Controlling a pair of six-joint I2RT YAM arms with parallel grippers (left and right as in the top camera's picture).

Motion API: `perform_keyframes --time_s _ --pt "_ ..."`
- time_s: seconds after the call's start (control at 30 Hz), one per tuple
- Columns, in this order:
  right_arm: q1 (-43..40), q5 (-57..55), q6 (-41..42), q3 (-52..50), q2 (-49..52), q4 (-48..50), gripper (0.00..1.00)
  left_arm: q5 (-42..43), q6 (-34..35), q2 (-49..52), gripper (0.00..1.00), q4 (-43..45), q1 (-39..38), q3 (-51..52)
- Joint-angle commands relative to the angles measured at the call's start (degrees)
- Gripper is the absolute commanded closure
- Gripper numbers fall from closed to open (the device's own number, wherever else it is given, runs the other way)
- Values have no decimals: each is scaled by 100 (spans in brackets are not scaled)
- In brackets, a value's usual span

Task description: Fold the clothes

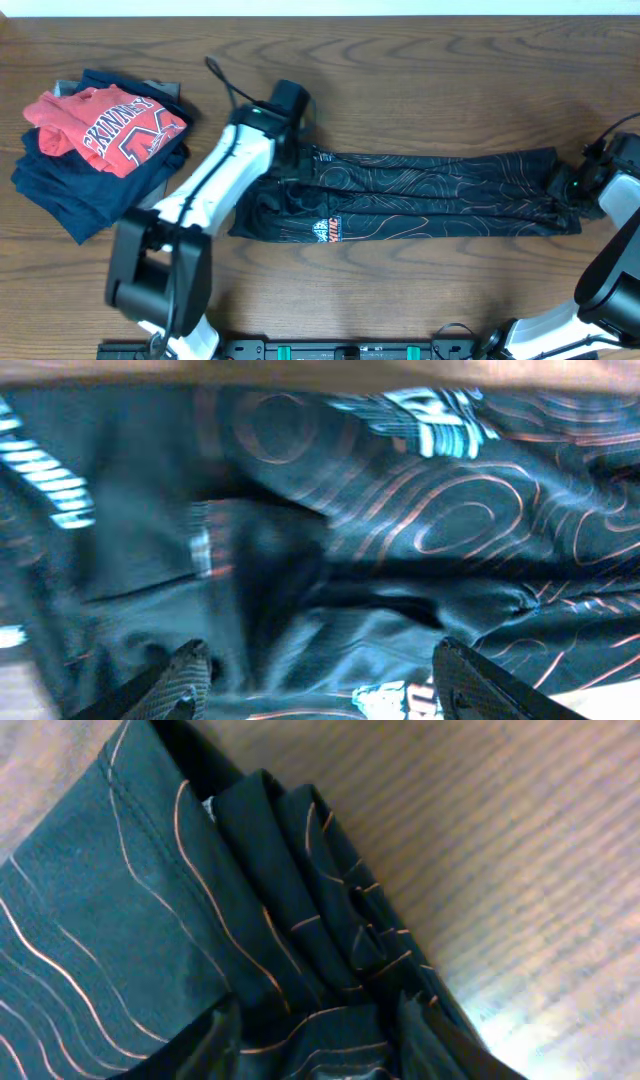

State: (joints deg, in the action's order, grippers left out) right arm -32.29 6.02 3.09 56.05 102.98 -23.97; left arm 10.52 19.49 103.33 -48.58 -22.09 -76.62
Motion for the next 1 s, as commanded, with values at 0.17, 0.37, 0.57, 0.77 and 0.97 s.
perform_keyframes --time_s 0.17,0.37,0.57,0.77,0.97 --pt "-306 -129 -754 286 -109 -682 44 15 275 -280 28 -238 144 -15" --pt "-461 -127 -1137 286 -109 -874 32 15 291 -260 28 -468 116 -9" --pt "-481 -24 -1373 286 -107 -813 29 15 306 -260 28 -601 111 -9" --pt "-481 282 -1458 275 -22 -752 30 15 334 -260 28 -579 111 -9" --pt "-481 337 -1497 275 293 -754 38 15 334 -260 28 -605 111 -9"
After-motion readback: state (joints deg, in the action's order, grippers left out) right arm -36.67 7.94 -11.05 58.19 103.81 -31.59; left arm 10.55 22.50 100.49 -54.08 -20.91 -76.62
